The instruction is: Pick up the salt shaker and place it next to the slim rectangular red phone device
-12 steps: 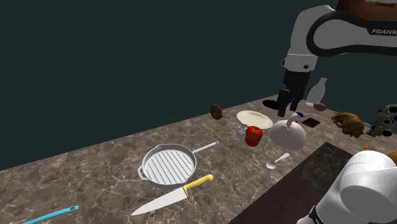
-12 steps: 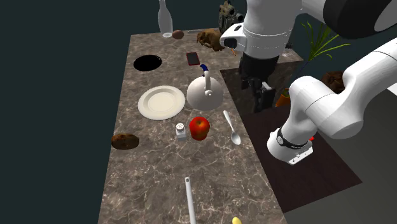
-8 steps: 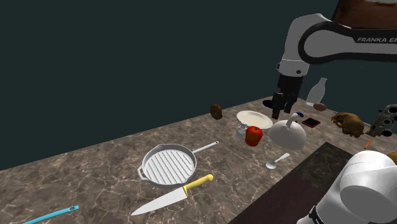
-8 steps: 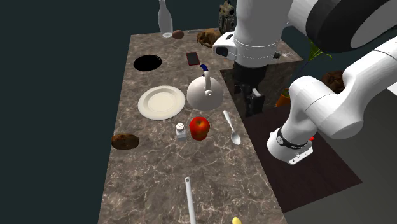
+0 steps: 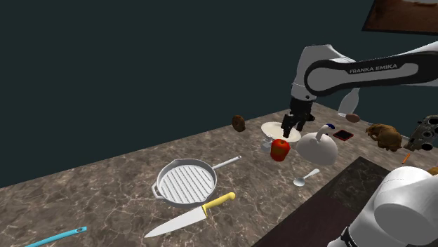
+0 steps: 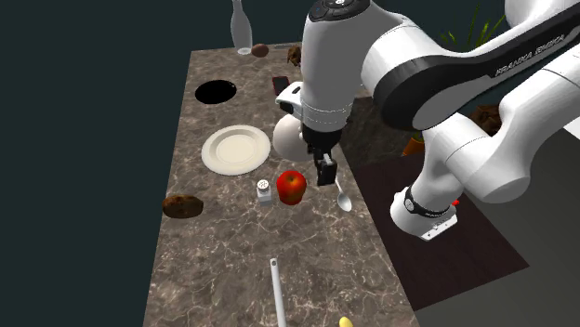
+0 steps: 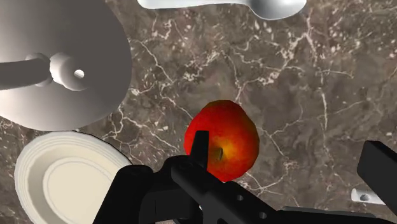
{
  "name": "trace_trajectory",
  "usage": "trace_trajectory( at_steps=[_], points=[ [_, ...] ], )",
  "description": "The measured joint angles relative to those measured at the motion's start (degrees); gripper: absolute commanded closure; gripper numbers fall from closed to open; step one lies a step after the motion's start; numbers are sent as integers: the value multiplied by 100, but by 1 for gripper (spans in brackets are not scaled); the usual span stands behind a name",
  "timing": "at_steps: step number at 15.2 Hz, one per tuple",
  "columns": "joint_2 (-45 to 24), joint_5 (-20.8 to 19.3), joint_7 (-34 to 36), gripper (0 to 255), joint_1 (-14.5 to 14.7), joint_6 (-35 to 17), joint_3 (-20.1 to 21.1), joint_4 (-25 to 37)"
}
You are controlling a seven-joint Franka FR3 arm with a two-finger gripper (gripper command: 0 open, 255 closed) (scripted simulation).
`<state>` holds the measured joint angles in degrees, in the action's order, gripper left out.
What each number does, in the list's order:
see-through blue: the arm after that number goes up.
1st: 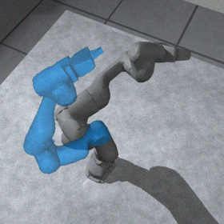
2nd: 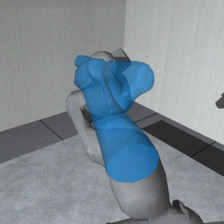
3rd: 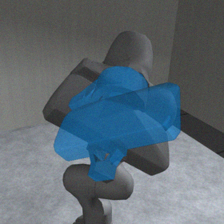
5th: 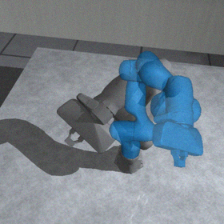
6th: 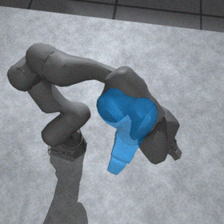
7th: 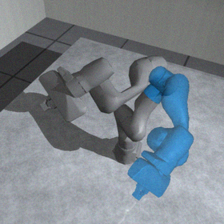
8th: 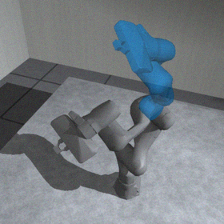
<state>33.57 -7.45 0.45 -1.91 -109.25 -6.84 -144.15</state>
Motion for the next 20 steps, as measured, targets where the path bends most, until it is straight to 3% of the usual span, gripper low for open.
trace_trajectory(
  at_steps=[10, 20],
  points=[
    [-1977, -281, -11, 0, -128, -2270, -264, 279],
    [-2732, -319, 17, 0, -163, -3199, -332, 212]
  ],
)
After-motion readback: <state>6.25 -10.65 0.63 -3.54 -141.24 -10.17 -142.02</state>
